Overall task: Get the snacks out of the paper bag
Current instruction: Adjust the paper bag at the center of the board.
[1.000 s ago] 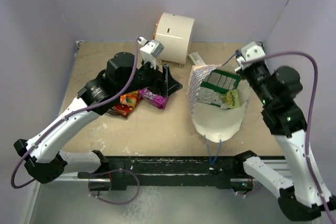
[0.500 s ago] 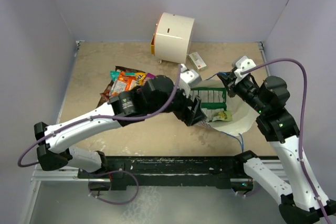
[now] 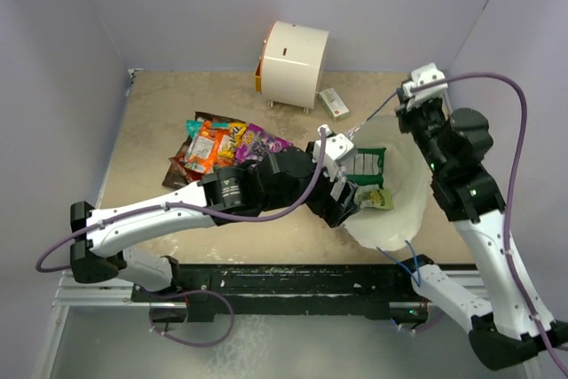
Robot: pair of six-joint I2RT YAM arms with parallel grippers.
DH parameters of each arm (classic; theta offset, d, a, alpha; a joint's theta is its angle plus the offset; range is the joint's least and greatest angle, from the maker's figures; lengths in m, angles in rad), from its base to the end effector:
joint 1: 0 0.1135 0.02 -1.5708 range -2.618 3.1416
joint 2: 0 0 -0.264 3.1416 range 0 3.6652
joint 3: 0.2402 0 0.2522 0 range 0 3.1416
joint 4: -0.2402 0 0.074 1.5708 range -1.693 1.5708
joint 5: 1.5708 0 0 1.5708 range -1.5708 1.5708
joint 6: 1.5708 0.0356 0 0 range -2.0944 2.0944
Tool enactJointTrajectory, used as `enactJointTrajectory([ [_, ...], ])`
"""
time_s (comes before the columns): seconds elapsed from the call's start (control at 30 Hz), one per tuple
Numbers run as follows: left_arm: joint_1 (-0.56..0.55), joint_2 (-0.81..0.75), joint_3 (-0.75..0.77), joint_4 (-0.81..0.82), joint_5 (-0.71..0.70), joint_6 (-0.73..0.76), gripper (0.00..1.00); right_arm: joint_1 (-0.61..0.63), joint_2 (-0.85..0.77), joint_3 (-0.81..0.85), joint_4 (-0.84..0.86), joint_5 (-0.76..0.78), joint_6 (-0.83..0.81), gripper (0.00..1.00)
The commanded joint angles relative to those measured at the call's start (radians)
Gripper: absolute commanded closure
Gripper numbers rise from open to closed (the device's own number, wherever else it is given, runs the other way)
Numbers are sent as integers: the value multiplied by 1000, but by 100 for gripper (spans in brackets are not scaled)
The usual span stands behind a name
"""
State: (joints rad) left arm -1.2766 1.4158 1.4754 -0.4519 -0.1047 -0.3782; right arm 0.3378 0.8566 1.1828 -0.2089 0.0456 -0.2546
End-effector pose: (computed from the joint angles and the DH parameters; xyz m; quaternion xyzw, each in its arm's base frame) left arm 0.0967 -0.3064 0.4070 0.3343 0.7605 -0.3791 0.4076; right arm 0.1597 0.0544 0.4611 -0.1776 0.6403 0.0159 0.7471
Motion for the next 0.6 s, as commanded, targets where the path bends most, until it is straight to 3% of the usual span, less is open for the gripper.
enactJointTrajectory([
  [0.0,1,-84,27,43,-78,0,9,-72,137,103,243,162,-224,100],
  [0.1,0,-101,23,27,-87,-14,8,-89,214,163,349,115,-333,100],
  [0.3,1,-161,-14,16,-107,-60,7,-77,347,400,282,68,-458,100],
  [0.57,0,-201,-44,8,-138,-60,5,-55,310,378,239,139,-472,100],
])
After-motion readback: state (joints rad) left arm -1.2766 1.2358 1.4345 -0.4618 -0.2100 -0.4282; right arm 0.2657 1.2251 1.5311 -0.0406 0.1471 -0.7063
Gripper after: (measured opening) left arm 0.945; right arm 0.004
